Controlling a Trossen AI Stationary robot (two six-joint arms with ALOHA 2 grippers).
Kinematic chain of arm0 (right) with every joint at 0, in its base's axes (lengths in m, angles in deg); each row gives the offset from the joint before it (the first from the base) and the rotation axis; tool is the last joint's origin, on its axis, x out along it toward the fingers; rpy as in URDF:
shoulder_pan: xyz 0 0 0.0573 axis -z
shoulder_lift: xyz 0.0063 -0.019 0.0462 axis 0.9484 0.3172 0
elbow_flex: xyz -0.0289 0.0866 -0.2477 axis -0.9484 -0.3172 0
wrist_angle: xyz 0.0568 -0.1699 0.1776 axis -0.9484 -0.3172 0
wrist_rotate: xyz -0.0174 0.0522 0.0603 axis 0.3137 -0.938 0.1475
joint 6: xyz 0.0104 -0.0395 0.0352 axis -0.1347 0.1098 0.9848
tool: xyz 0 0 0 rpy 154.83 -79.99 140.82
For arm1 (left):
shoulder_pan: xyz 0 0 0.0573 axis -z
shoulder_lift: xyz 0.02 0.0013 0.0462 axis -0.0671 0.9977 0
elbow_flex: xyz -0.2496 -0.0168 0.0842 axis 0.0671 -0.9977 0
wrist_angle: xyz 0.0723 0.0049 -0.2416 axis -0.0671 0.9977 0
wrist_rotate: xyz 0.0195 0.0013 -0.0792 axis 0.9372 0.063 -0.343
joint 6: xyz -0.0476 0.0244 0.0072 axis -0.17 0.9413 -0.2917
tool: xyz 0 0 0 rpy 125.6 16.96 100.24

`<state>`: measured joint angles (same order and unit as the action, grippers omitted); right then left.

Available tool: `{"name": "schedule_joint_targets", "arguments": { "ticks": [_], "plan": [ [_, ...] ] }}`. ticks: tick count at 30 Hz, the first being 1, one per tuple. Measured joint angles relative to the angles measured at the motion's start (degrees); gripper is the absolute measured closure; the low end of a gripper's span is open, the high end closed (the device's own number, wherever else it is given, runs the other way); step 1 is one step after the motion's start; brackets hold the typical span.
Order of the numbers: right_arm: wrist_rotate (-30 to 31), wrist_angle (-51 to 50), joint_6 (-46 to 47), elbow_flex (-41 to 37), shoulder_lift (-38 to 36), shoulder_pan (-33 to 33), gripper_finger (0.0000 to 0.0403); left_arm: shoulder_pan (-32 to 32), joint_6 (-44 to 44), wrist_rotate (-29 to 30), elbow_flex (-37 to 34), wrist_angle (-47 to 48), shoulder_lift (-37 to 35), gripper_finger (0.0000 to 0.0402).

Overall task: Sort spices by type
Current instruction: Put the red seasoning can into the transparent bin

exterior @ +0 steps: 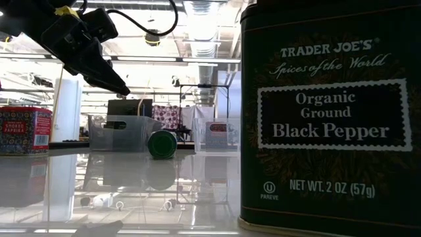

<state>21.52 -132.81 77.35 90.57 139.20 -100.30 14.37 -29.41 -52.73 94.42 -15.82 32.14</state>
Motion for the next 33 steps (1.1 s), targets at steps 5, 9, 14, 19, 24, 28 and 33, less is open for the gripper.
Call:
{"name": "schedule_joint_targets", "arguments": {
  "ticks": [5,9,14,19,24,28,33],
  "plan": [
    [0.1,3.0,-4.1,-1.7,0.7,2.1,0.0035,0.0,-0.2,0.0,0.0,0.0,0.0,0.0198],
    [-0.1,3.2,-7.6,-1.7,3.7,4.3,0.0035,0.0,-0.5,0.0,0.0,0.0,0.0,0.0198],
    [-2.4,3.7,-10.8,-1.7,6.8,6.9,0.0035,0.0,-0.6,0.0,0.0,0.0,0.0,0.0198],
    [-5.1,3.3,-13.1,-1.7,7.9,8.9,0.0035,0.0,-0.8,0.0,0.0,0.0,0.0,0.0198],
    [-6.6,3.6,-13.6,-1.7,7.5,10.4,0.0041,0.0,-0.9,0.0,0.0,0.8,0.0,0.0198],
    [-9.7,4.9,-14.0,-2.5,7.4,12.0,0.0058,0.0,-0.9,0.0,0.0,1.4,0.0,0.0198],
    [-11.6,8.0,-14.7,-4.7,7.5,12.9,0.0073,0.0,-0.9,0.0,0.0,1.4,0.0,0.0198]
  ]
}}
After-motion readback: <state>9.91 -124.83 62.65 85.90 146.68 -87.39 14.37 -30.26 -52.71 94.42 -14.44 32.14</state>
